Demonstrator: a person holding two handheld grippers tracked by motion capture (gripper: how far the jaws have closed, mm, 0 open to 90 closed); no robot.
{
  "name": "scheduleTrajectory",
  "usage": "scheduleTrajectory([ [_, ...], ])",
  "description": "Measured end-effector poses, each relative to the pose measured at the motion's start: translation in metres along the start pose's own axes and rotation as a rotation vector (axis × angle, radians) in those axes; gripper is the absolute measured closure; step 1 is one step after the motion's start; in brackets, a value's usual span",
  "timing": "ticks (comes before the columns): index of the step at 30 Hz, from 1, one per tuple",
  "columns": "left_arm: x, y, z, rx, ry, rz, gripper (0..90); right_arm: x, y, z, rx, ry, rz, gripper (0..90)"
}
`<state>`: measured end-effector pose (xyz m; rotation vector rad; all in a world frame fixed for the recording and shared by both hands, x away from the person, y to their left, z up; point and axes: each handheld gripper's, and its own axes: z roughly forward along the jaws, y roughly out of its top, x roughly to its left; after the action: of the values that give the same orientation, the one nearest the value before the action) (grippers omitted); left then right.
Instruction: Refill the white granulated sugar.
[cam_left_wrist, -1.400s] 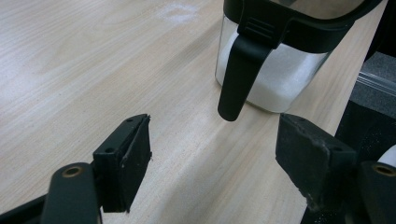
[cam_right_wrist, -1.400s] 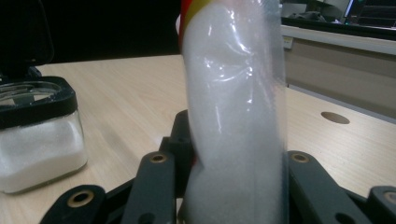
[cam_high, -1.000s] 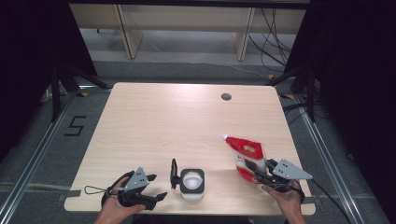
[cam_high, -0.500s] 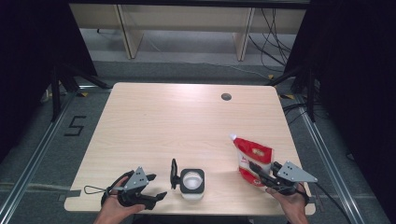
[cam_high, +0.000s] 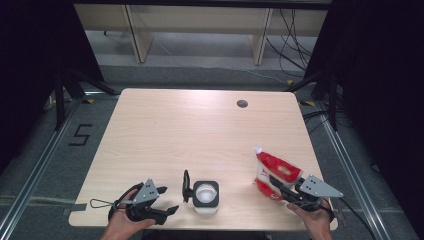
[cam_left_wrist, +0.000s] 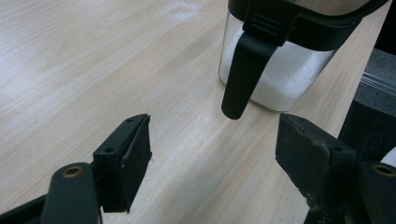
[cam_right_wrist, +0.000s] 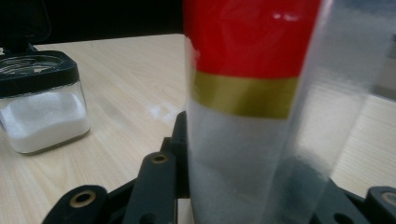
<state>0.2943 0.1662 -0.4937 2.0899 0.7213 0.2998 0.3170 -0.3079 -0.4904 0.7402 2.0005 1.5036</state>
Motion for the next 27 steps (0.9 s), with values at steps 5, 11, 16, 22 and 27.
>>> scheduleTrajectory([
  [5,0.001,0.0,0.0,-0.003,-0.002,0.012,26.1,0.003,0.0,-0.003,0.012,-0.005,0.014,64.6],
  [11,0.0,0.0,-0.001,-0.002,0.004,-0.012,26.1,0.009,0.001,-0.007,0.019,-0.023,0.073,52.2],
  [16,0.002,0.001,-0.003,0.008,0.012,0.007,26.1,0.012,0.002,-0.014,0.023,-0.06,0.111,39.1],
  [22,0.002,0.005,-0.007,-0.012,-0.005,-0.004,26.1,0.015,0.0,-0.028,0.044,-0.11,0.185,30.8],
  [27,0.0,0.006,-0.008,-0.03,-0.005,-0.017,26.0,0.02,-0.003,-0.037,0.068,-0.119,0.195,27.7],
])
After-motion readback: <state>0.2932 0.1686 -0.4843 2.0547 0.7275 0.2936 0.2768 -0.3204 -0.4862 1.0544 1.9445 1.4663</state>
